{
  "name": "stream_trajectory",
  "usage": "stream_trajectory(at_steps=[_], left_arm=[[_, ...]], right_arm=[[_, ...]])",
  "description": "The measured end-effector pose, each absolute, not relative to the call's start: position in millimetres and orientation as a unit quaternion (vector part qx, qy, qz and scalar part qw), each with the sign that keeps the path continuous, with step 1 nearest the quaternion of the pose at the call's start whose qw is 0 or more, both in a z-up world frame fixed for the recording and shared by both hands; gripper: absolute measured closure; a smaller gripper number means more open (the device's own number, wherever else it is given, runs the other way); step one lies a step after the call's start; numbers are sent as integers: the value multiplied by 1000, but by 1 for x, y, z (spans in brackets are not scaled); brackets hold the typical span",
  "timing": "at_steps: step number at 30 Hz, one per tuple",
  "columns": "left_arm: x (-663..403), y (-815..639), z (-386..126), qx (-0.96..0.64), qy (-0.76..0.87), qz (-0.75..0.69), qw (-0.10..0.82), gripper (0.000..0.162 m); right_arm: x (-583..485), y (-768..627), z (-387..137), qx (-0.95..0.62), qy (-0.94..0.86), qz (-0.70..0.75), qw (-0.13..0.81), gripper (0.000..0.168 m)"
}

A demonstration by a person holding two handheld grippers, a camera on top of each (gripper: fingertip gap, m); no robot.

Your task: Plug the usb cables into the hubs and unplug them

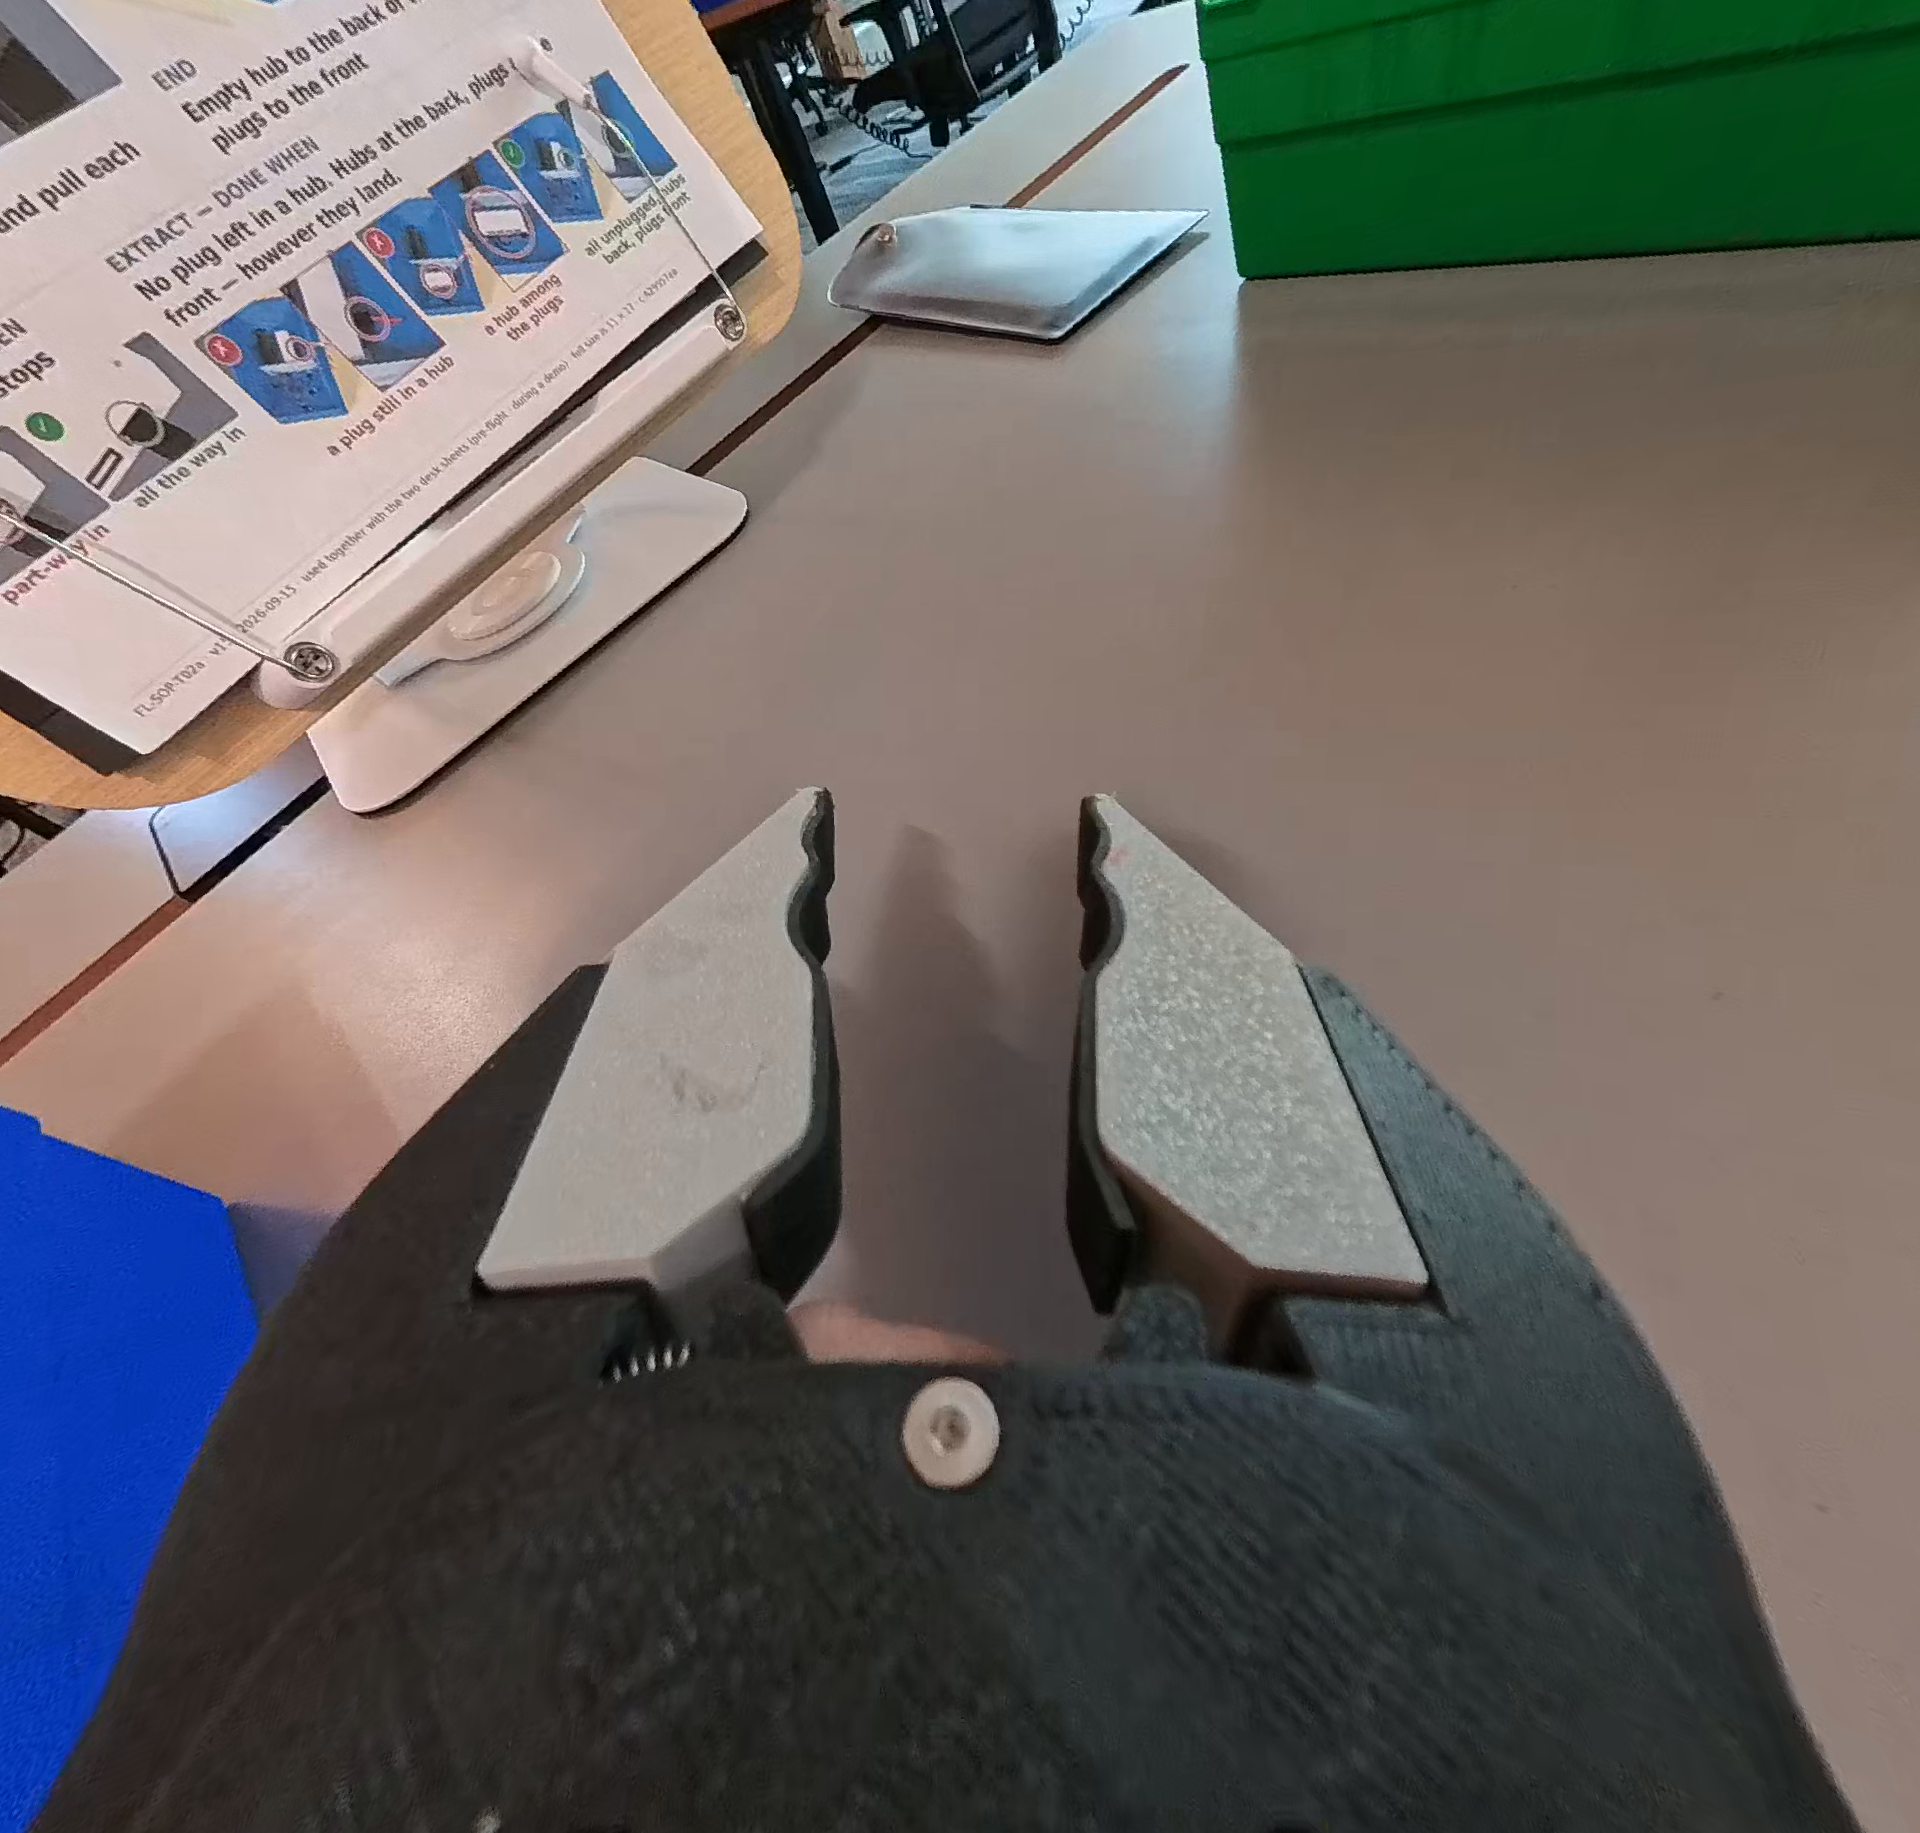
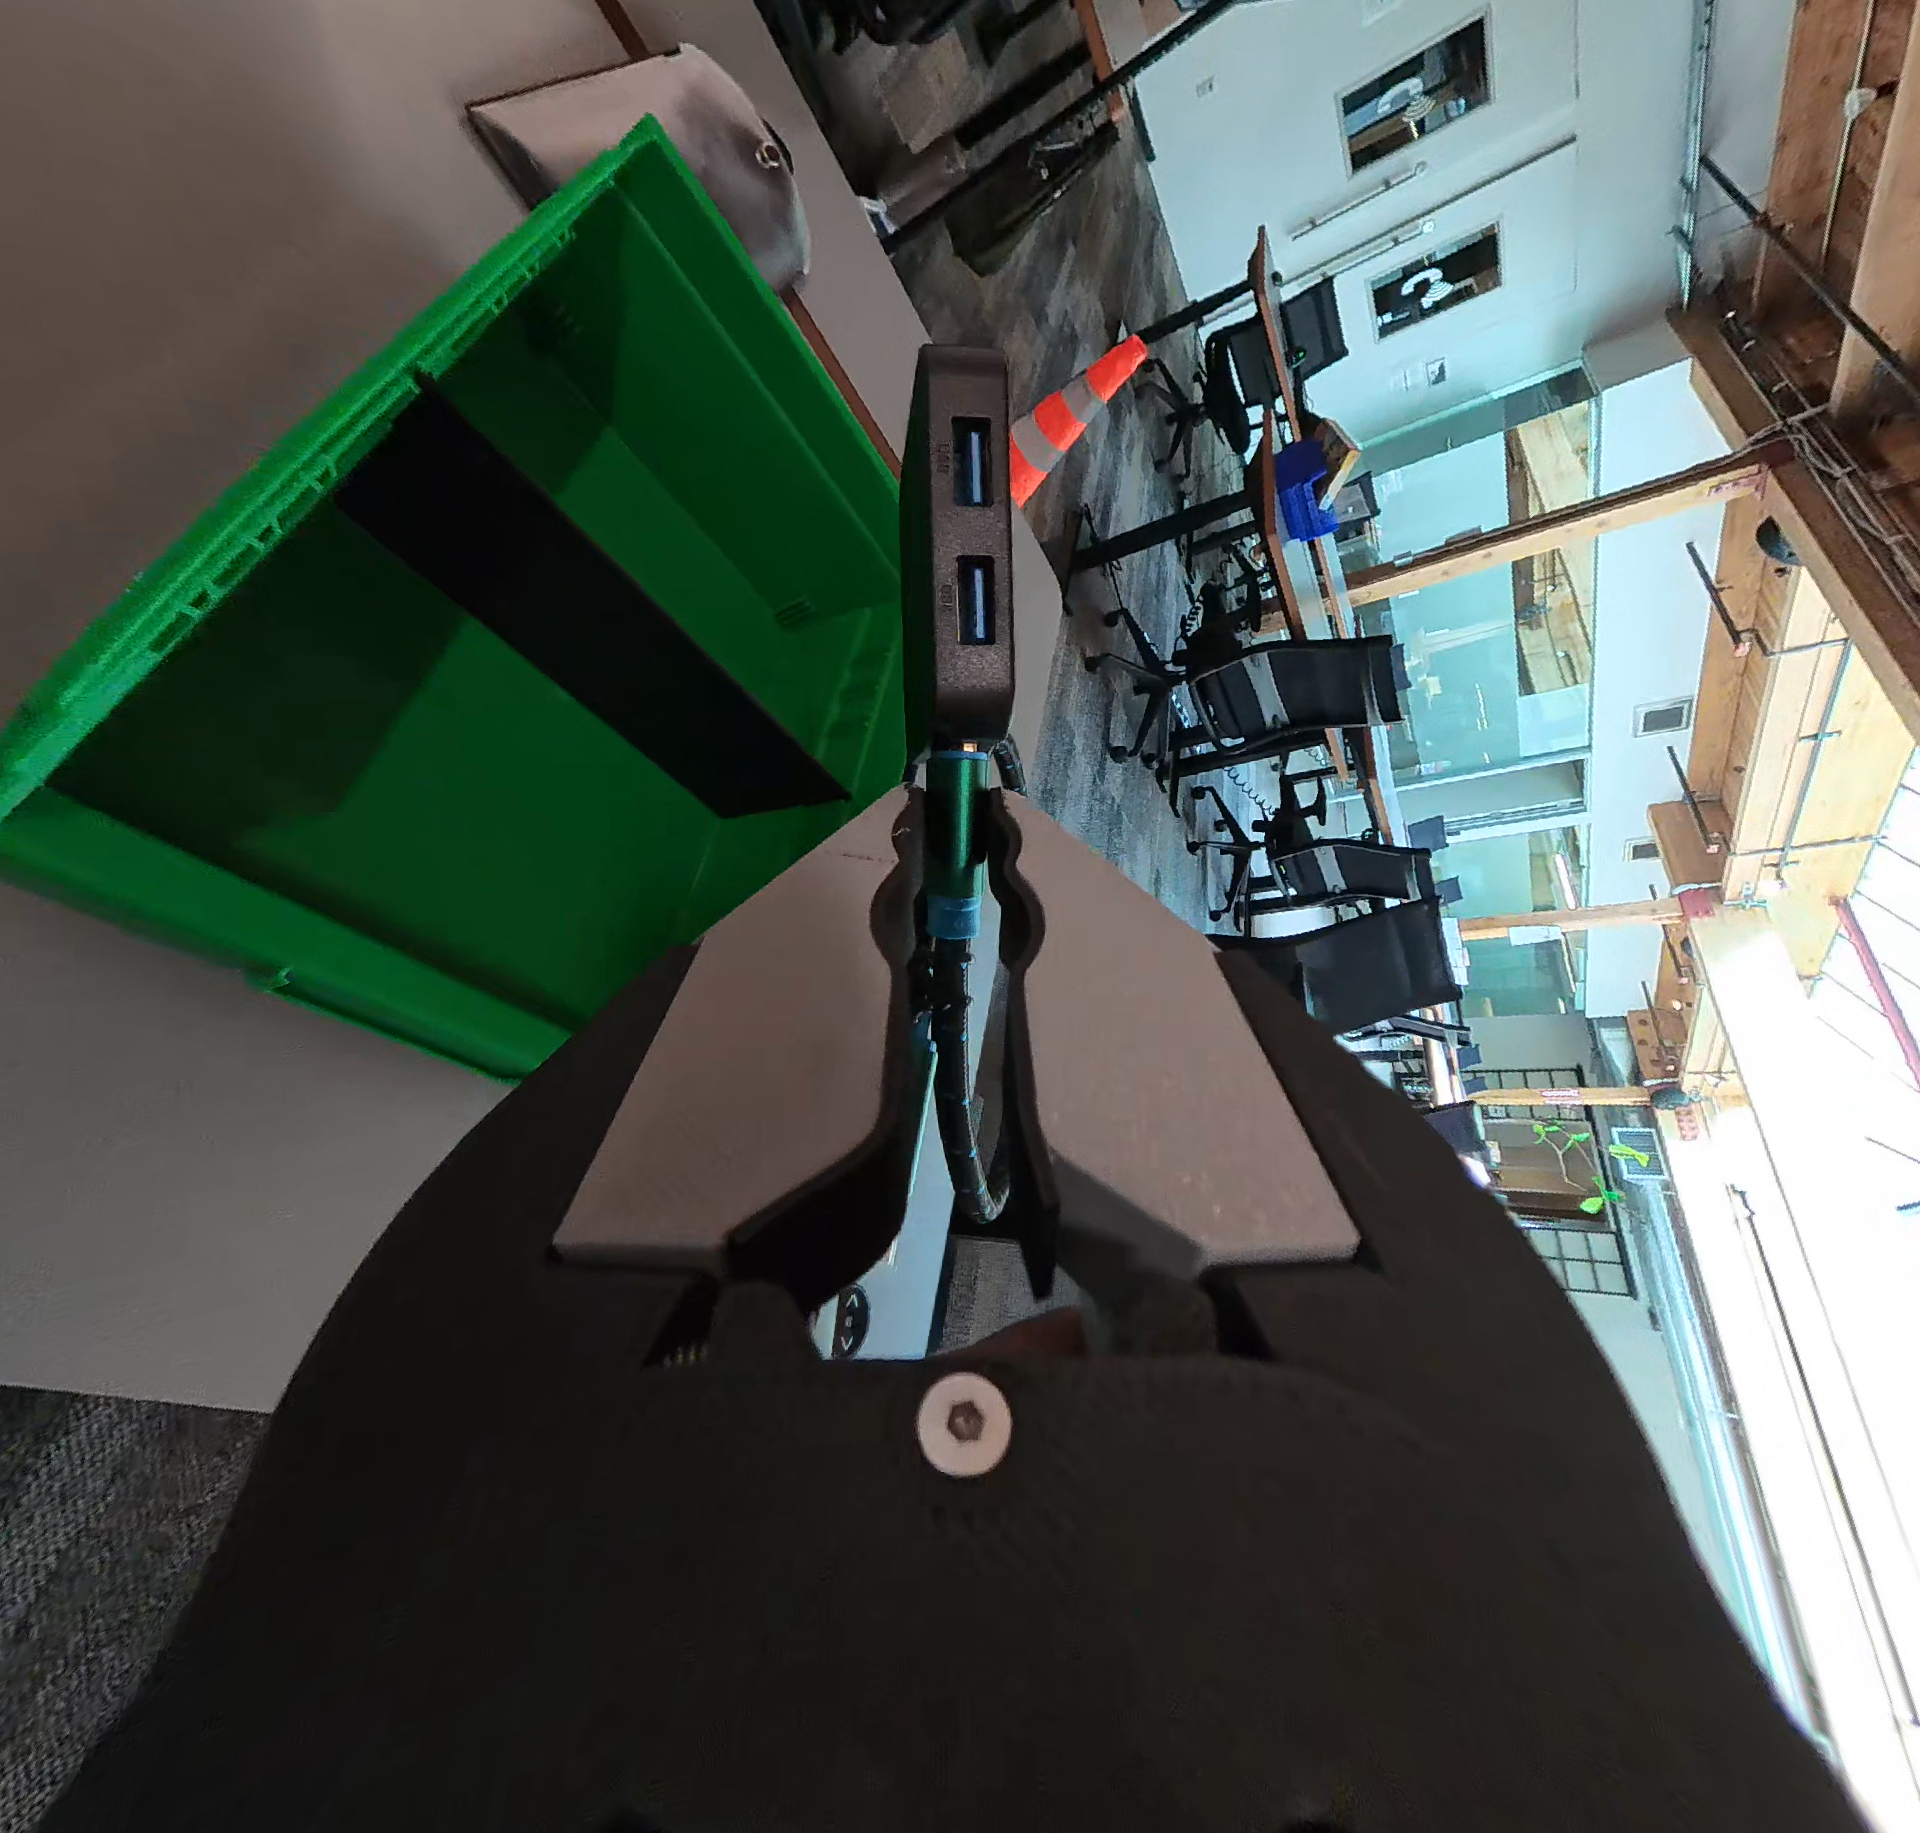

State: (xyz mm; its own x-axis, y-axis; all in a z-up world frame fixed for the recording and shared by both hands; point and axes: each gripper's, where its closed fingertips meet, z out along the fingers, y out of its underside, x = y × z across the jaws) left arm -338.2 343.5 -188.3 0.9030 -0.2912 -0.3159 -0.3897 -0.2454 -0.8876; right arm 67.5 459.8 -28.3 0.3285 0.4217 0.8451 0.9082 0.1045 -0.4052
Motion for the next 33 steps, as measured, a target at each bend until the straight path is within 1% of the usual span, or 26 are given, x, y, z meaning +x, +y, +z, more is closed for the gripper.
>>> stream_trajectory(at_steps=[33], left_arm=[[-338, 344, -192, -791, 225, 59, 566, 117]], right_arm=[[68, 460, -39, -637, -521, -214, 527, 160]])
